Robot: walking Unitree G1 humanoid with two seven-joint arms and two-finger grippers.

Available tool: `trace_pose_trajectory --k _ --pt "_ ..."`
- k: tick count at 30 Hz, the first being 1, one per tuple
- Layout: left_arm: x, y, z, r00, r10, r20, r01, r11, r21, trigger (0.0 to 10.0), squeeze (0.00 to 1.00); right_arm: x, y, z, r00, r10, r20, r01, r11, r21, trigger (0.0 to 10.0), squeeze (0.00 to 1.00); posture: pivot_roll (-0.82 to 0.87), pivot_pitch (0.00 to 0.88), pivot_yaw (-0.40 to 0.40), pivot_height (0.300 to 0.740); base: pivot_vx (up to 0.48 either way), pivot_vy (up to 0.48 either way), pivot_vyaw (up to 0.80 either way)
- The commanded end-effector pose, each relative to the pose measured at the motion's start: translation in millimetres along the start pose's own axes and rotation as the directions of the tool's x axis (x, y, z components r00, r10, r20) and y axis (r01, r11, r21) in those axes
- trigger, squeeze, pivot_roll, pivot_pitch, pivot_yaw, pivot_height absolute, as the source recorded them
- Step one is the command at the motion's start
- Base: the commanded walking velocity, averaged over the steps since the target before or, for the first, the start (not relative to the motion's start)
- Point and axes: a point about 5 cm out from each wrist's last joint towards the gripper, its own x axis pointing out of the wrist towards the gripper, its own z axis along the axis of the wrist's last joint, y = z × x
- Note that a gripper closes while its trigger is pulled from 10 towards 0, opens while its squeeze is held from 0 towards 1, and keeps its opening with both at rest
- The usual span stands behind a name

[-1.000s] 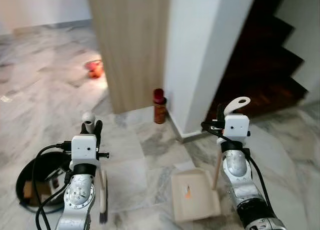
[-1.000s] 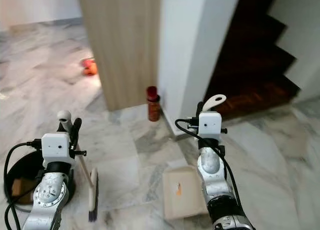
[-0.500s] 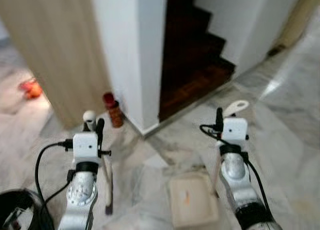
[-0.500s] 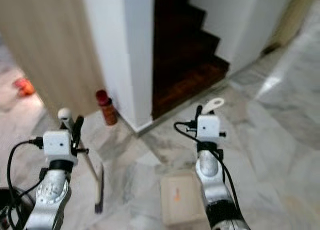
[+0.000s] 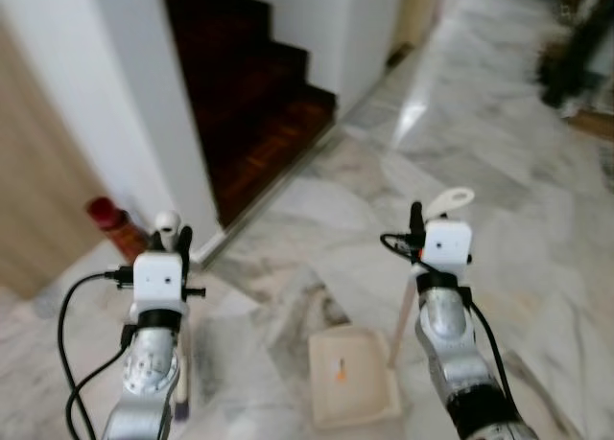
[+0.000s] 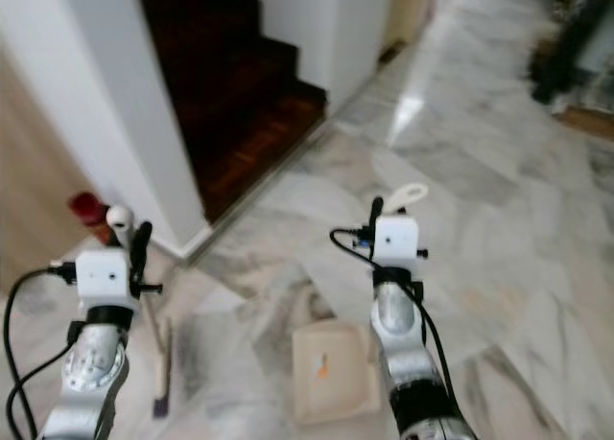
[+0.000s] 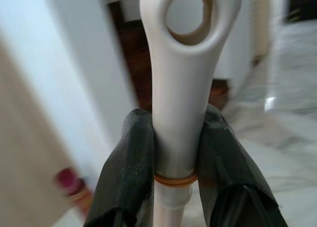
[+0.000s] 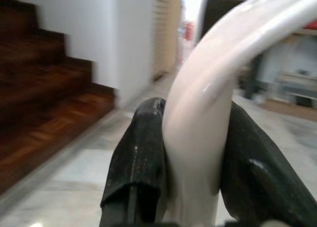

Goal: Sweep floor

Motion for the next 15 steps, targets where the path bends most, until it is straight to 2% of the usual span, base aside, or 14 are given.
trace_pose_trajectory --k 1,15 --pt "0.9 5.6 4.1 0.999 0.016 0.03 -0.017 1.0 0.007 10.0 0.0 4.1 3.0 11.0 0.999 0.014 0.05 -0.014 1.0 -0.004 10.0 0.0 0.12 0.087 0.022 0.74 0.0 0.0 -0.8" --pt "2.1 2.0 4.7 0.999 0.003 0.032 -0.002 1.0 -0.014 10.0 0.0 4.0 1.0 11.8 0.999 0.012 0.049 -0.012 1.0 -0.008 10.0 0.0 0.11 0.088 0.017 0.74 0.0 0.0 -0.8"
